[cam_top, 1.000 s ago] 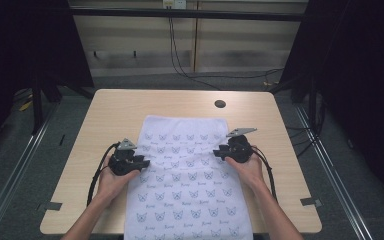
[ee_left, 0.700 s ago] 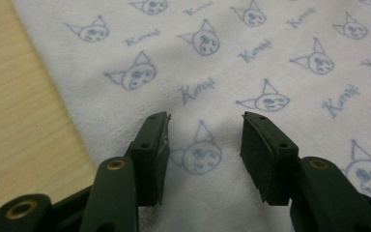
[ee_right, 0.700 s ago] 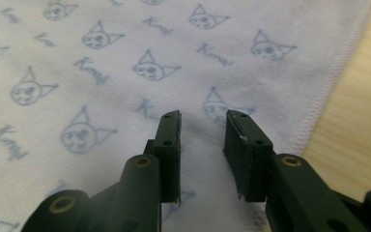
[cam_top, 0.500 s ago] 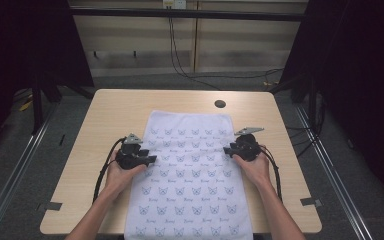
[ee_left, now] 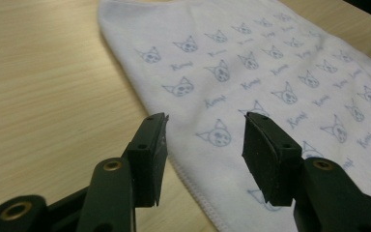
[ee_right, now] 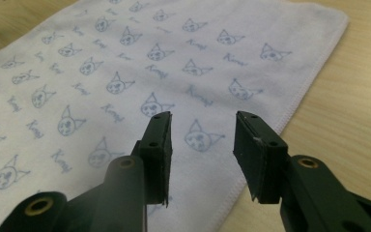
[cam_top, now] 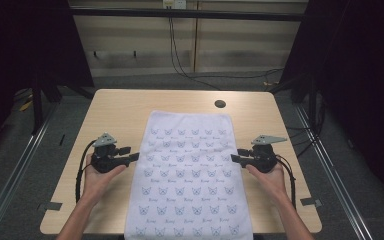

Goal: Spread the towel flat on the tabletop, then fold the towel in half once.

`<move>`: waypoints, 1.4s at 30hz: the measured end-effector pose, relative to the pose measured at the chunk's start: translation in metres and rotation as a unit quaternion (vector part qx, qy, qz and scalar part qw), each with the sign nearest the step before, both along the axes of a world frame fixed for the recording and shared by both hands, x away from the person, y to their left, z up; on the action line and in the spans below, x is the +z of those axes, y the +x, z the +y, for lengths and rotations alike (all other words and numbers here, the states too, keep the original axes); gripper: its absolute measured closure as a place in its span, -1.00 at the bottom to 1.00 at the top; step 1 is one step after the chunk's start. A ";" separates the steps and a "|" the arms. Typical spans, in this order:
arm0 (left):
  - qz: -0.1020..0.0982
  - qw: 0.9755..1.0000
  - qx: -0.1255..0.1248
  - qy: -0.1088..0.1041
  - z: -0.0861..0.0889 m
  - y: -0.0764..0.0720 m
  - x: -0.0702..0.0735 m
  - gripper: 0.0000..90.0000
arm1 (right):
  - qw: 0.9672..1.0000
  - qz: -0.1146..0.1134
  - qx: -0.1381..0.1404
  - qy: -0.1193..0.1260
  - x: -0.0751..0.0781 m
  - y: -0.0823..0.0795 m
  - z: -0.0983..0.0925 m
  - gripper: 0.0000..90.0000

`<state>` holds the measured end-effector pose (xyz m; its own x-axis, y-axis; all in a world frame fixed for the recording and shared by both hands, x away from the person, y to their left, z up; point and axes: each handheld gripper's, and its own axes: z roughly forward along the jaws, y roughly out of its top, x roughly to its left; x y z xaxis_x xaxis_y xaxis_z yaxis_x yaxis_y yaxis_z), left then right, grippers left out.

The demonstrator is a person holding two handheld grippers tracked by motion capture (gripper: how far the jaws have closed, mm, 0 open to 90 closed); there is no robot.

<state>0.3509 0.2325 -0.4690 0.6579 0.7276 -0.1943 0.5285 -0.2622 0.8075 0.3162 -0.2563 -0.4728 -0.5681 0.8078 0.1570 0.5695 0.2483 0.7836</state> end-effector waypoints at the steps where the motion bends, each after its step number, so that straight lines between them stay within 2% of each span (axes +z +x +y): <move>1: -0.001 1.000 0.003 0.003 0.003 0.000 0.001 0.13 | 1.000 0.002 0.002 -0.003 -0.002 0.000 -0.001 0.28; 5: 0.006 1.000 0.004 0.011 0.005 0.002 -0.003 0.15 | 1.000 0.007 0.004 -0.010 -0.005 0.002 0.000 0.27; 7: 0.015 0.999 -0.007 0.029 -0.005 0.005 -0.012 0.20 | 1.000 0.011 0.010 -0.013 -0.007 0.008 0.005 0.26; 8: 0.015 0.999 -0.007 0.029 -0.005 0.005 -0.012 0.22 | 1.000 0.011 0.010 -0.013 -0.007 0.008 0.005 0.26; 9: 0.040 0.999 -0.015 0.016 -0.014 0.012 -0.020 0.22 | 1.000 0.014 0.015 -0.019 -0.010 0.016 0.011 0.26; 10: 0.040 0.999 -0.015 0.016 -0.014 0.012 -0.020 0.22 | 1.000 0.014 0.015 -0.019 -0.010 0.016 0.011 0.26; 11: 0.046 0.999 -0.016 0.013 -0.025 0.016 -0.024 0.24 | 1.000 0.015 0.013 -0.005 -0.013 0.021 0.015 0.27; 12: 0.042 0.999 -0.020 0.026 -0.031 0.016 -0.027 0.26 | 1.000 0.018 0.015 -0.001 -0.015 0.024 0.018 0.28; 14: 0.047 0.998 -0.026 0.032 -0.036 0.016 -0.029 0.27 | 0.999 0.022 0.021 -0.010 -0.018 0.026 0.027 0.30; 16: 0.042 0.997 -0.031 0.064 -0.044 0.017 -0.034 0.27 | 0.999 0.026 0.028 -0.010 -0.020 0.026 0.031 0.31; 17: 0.031 0.996 -0.039 0.077 -0.045 0.016 -0.034 0.27 | 0.998 0.033 0.036 -0.033 -0.027 0.026 0.039 0.34; 18: 0.031 0.996 -0.039 0.077 -0.045 0.016 -0.034 0.27 | 0.998 0.041 0.041 -0.037 -0.030 0.026 0.042 0.33; 20: 0.028 0.996 -0.038 0.075 -0.046 0.015 -0.035 0.27 | 0.998 0.039 0.044 -0.036 -0.032 0.025 0.044 0.33; 21: 0.027 0.996 -0.040 0.076 -0.046 0.014 -0.035 0.27 | 0.997 0.051 0.046 -0.038 -0.030 0.025 0.044 0.34; 23: 0.024 0.995 -0.048 0.087 -0.046 0.007 -0.034 0.26 | 0.997 0.051 0.048 -0.043 -0.030 0.019 0.042 0.35; 26: 0.022 0.994 -0.061 0.088 -0.046 0.000 -0.033 0.26 | 0.996 0.052 0.055 -0.047 -0.029 0.012 0.040 0.37; 27: 0.031 0.995 -0.067 0.073 -0.046 -0.006 -0.034 0.26 | 0.995 0.050 0.063 -0.056 -0.028 0.006 0.036 0.43; 28: 0.029 0.994 -0.071 0.075 -0.045 -0.008 -0.034 0.26 | 0.996 0.048 0.061 -0.046 -0.030 0.003 0.031 0.47; 29: 0.029 0.994 -0.071 0.075 -0.045 -0.008 -0.034 0.26 | 0.996 0.048 0.061 -0.046 -0.030 0.003 0.031 0.47; 30: 0.030 0.994 -0.070 0.075 -0.046 -0.011 -0.034 0.26 | 0.997 0.054 0.051 -0.015 -0.032 0.000 0.025 0.49; 31: 0.034 0.994 -0.074 0.071 -0.046 -0.014 -0.033 0.26 | 0.997 0.054 0.051 -0.015 -0.032 0.000 0.025 0.49; 32: 0.032 0.993 -0.083 0.079 -0.047 -0.020 -0.033 0.26 | 0.997 0.045 0.055 -0.040 -0.030 -0.004 0.029 0.48; 33: 0.032 0.993 -0.083 0.079 -0.047 -0.020 -0.033 0.26 | 0.997 0.045 0.055 -0.040 -0.030 -0.004 0.029 0.48; 34: 0.046 0.993 -0.082 0.066 -0.046 -0.023 -0.032 0.25 | 0.996 0.044 0.061 -0.056 -0.029 -0.011 0.031 0.48; 37: 0.046 0.993 -0.084 0.062 -0.046 -0.029 -0.032 0.22 | 0.995 0.043 0.066 -0.054 -0.029 -0.017 0.030 0.48; 39: 0.046 0.993 -0.095 0.061 -0.046 -0.037 -0.032 0.22 | 0.994 0.050 0.074 -0.059 -0.027 -0.029 0.029 0.48; 40: 0.046 0.993 -0.095 0.061 -0.046 -0.037 -0.032 0.22 | 0.994 0.050 0.074 -0.059 -0.027 -0.029 0.029 0.48; 41: 0.045 0.992 -0.098 0.061 -0.047 -0.040 -0.032 0.22 | 0.994 0.051 0.078 -0.058 -0.026 -0.037 0.028 0.48; 42: 0.045 0.991 -0.106 0.067 -0.048 -0.047 -0.031 0.22 | 0.994 0.044 0.081 -0.059 -0.027 -0.040 0.027 0.47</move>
